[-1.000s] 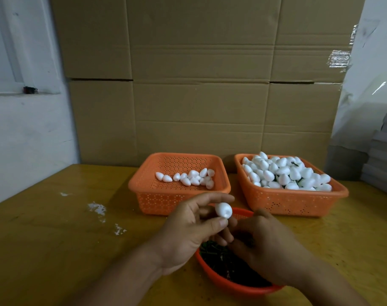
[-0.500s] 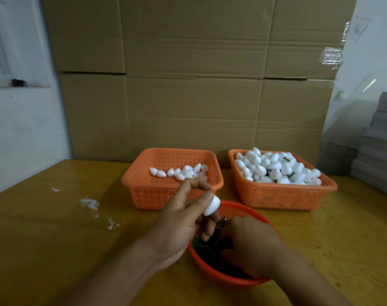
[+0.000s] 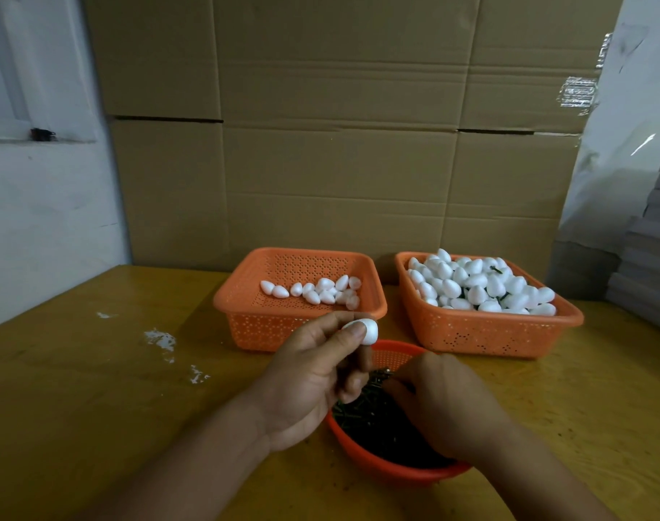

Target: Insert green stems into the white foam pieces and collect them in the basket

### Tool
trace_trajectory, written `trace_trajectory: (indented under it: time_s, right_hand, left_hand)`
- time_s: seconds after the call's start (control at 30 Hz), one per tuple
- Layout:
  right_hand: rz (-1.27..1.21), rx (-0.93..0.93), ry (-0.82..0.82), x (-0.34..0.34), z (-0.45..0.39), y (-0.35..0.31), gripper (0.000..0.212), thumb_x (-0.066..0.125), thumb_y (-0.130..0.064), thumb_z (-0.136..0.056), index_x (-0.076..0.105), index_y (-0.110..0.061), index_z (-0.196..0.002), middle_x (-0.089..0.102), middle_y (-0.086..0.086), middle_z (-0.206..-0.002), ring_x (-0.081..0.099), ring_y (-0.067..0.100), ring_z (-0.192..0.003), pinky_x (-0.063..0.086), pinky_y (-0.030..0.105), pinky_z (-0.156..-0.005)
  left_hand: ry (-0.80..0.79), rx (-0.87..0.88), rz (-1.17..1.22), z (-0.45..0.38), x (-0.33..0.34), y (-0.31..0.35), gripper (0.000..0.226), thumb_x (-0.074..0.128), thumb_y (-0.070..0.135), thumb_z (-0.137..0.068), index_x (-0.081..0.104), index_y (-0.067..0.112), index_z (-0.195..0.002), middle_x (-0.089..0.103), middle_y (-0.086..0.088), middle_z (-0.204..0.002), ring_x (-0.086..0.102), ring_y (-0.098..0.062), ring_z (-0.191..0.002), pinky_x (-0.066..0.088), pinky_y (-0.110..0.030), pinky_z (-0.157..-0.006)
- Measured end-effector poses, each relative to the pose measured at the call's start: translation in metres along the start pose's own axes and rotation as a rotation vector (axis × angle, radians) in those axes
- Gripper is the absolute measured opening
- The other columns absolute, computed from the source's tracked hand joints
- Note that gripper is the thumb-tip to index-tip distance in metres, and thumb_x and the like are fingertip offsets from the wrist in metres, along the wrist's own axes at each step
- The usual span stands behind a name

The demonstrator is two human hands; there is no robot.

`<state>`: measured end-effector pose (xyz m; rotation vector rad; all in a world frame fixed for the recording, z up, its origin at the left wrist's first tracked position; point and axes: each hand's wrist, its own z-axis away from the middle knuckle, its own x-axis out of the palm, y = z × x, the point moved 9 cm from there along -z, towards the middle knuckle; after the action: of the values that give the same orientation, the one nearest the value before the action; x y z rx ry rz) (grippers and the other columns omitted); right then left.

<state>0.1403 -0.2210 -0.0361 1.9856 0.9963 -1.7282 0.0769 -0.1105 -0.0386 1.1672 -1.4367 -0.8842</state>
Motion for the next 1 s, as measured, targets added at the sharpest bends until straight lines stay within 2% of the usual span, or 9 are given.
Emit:
trace_trajectory:
  time_s: [0.13,0.27,0.33,0.43,0.5,0.63,0.73,0.9,1.0]
  right_hand:
    - [-0.102,-0.036,0.147,-0.021,0.003,0.0,0.034,0.06,-0.044,-0.095,0.07,-0.018,-0.077,0.065,0.0,-0.066,0.06,0.013,-0.06,0.053,0.039,-0.064]
    - [-0.546,-0.018,0.295,-0.045,0.011,0.009,0.008,0.075,-0.028,-0.086,0.078,-0.024,-0.079,0.068,-0.014,-0.059,0.06,-0.001,-0.05,0.043,0.017,-0.044]
    - [-0.804,-0.022,0.312,-0.049,0.013,0.009,0.006,0.078,-0.017,-0.082,0.079,-0.024,-0.082,0.07,-0.014,-0.059,0.06,-0.001,-0.048,0.043,0.012,-0.045]
    - [-1.061,-0.044,0.336,-0.052,0.016,0.007,0.012,0.078,-0.004,-0.079,0.078,-0.015,-0.083,0.073,0.002,-0.064,0.064,0.007,-0.052,0.051,0.016,-0.053]
    - [-1.149,-0.073,0.341,-0.052,0.016,0.004,0.01,0.078,-0.004,-0.077,0.078,-0.011,-0.084,0.072,0.009,-0.065,0.065,0.013,-0.054,0.054,0.019,-0.058]
    - [-1.207,-0.142,0.296,-0.05,0.017,-0.005,0.021,0.074,-0.02,-0.071,0.078,-0.008,-0.089,0.074,0.012,-0.069,0.068,0.017,-0.06,0.056,0.023,-0.062]
    - [-1.209,-0.162,0.279,-0.046,0.017,-0.009,0.022,0.073,-0.019,-0.074,0.077,-0.007,-0.092,0.076,0.011,-0.073,0.069,0.015,-0.061,0.055,0.023,-0.062]
    - [-1.199,-0.181,0.27,-0.044,0.017,-0.013,0.014,0.071,-0.01,-0.08,0.076,-0.006,-0.093,0.077,0.009,-0.075,0.071,0.013,-0.063,0.055,0.021,-0.063]
    - [-1.166,-0.177,0.284,-0.044,0.018,-0.014,0.011,0.071,-0.009,-0.083,0.077,-0.01,-0.092,0.078,0.003,-0.078,0.074,0.014,-0.068,0.057,0.02,-0.063]
  left_hand:
    - [0.037,-0.03,0.008,-0.001,-0.003,-0.003,0.033,0.06,0.038,-0.092,0.067,0.009,-0.108,0.058,-0.005,-0.073,0.048,-0.012,-0.054,0.037,-0.021,-0.049]
    - [0.057,-0.05,0.077,-0.001,-0.005,-0.004,0.041,0.057,0.046,-0.092,0.065,0.008,-0.104,0.057,-0.006,-0.07,0.046,-0.011,-0.05,0.035,-0.021,-0.046]
    - [0.063,-0.056,0.112,-0.001,-0.005,-0.004,0.042,0.057,0.048,-0.092,0.067,0.008,-0.099,0.056,-0.007,-0.069,0.045,-0.012,-0.049,0.034,-0.021,-0.045]
    - [0.07,-0.068,0.118,-0.001,-0.006,-0.004,0.044,0.054,0.052,-0.093,0.069,0.01,-0.092,0.054,-0.007,-0.068,0.044,-0.012,-0.048,0.033,-0.021,-0.043]
    - [0.075,-0.075,0.113,0.0,-0.006,-0.005,0.046,0.053,0.053,-0.094,0.068,0.01,-0.089,0.054,-0.007,-0.066,0.044,-0.012,-0.047,0.033,-0.021,-0.043]
    - [0.073,-0.075,0.104,0.001,-0.004,-0.003,0.047,0.05,0.054,-0.096,0.064,0.01,-0.089,0.053,-0.007,-0.065,0.043,-0.011,-0.045,0.032,-0.021,-0.041]
    - [0.064,-0.075,0.097,0.001,-0.002,-0.003,0.046,0.049,0.054,-0.096,0.061,0.009,-0.092,0.052,-0.007,-0.064,0.043,-0.011,-0.045,0.032,-0.02,-0.041]
    - [0.065,-0.065,0.094,0.001,-0.002,-0.003,0.049,0.05,0.054,-0.096,0.058,0.007,-0.109,0.052,-0.007,-0.064,0.044,-0.011,-0.044,0.034,-0.02,-0.041]
    - [0.066,-0.059,0.083,0.001,-0.002,-0.003,0.051,0.054,0.056,-0.091,0.059,0.007,-0.107,0.052,-0.006,-0.064,0.043,-0.011,-0.045,0.033,-0.02,-0.041]
